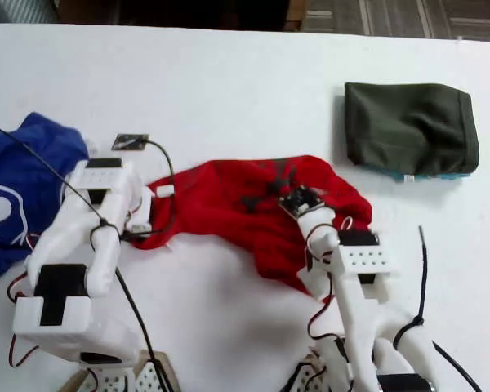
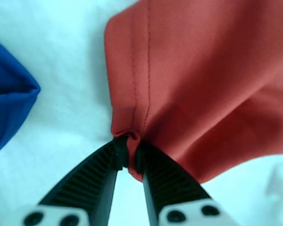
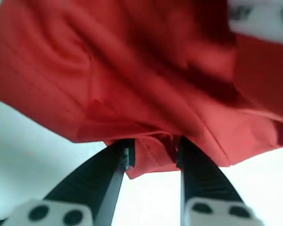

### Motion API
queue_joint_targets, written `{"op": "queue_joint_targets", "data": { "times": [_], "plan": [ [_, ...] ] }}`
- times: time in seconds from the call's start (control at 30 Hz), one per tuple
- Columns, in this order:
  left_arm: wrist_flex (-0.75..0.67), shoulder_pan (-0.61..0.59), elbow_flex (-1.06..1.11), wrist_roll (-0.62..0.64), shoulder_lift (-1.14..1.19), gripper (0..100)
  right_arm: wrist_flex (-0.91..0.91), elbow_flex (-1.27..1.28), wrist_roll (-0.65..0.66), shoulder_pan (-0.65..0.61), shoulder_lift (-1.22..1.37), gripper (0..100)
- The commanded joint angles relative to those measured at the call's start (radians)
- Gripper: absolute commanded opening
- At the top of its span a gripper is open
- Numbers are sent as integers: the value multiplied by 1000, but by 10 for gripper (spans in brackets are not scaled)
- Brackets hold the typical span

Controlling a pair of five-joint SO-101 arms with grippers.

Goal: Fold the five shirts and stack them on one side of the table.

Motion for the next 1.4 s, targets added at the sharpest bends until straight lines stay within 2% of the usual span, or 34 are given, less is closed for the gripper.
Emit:
{"op": "queue_joint_targets", "data": {
  "times": [0.0,0.1,0.2,0.37,0.57,0.87,0.97,1.2,1.37],
  "plan": [
    [-12,3,-8,0,-44,26,-10,6,5,-4,-1,148],
    [-12,3,-8,0,-44,26,-12,6,5,-1,-2,121],
    [-12,3,-8,0,-44,26,-16,6,5,-1,-2,9],
    [-6,3,-8,0,-46,26,-18,-5,5,1,-13,20],
    [14,3,-21,-5,-48,25,42,-146,5,8,-13,19],
    [338,3,-303,-6,-44,25,139,-422,5,193,-13,19],
    [400,3,-410,-14,-44,25,142,-512,5,199,-13,19],
    [562,3,-691,-190,-46,25,136,-761,-3,196,-12,19],
    [629,2,-845,-221,-48,25,139,-987,-5,196,-12,19]
  ]
}}
